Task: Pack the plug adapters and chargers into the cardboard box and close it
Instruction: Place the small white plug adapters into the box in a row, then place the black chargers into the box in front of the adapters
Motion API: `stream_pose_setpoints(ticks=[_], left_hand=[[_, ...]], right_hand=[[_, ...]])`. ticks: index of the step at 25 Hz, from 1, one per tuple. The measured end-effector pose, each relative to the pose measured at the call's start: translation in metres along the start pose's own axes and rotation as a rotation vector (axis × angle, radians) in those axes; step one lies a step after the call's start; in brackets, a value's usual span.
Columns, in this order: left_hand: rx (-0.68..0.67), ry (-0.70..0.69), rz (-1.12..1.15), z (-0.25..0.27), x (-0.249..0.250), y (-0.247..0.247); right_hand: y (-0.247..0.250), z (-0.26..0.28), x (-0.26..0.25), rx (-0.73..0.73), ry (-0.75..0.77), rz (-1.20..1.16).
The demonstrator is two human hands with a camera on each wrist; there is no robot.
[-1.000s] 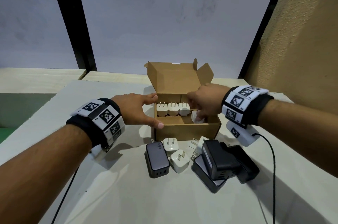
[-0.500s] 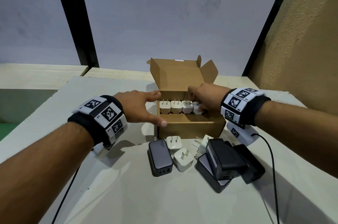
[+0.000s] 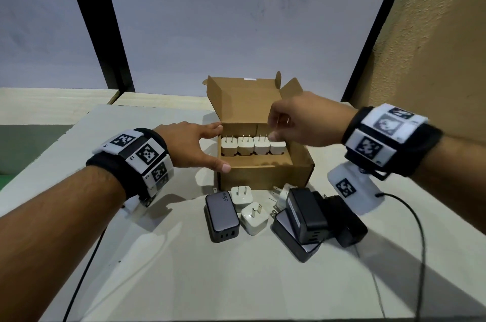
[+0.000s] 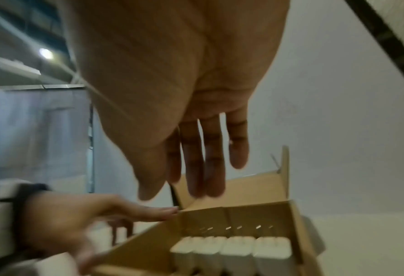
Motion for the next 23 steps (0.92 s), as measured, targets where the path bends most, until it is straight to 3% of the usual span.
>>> stream_pose_setpoints(ticks=[4, 7, 11, 16, 23], left_hand=[[-0.011, -0.015, 0.046, 0.001, 0.000, -0.002], [-0.025, -0.015, 0.062, 0.002, 0.001, -0.003], [-0.030, -0.011, 0.072, 0.003, 0.003, -0.002], [-0.023, 0.007, 0.078, 0.003, 0.003, -0.001], [-0.019, 0.008, 0.057, -0.002, 0.001, -0.001]], right_hand=[[-0.001, 0.064, -0.026, -0.194, -0.056, -0.042], [-0.015, 0.090, -0.030, -0.221, -0.123, 0.040], [-0.035, 0.097, -0.028, -0.178, -0.169, 0.005], [-0.014, 0.098, -0.025, -0.112, -0.124, -0.206], [0.003, 0.042, -0.028, 0.101, -0.063, -0.274]])
Point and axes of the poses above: each hand's wrist, its own z-axis away from the middle knuckle, its own y-axis out of the back of the hand, x = y × z, the point moved 1 cm from there along -z, towards the middle knuckle, and after that the axes turned 14 degrees about -z, right-handed, at the moved point
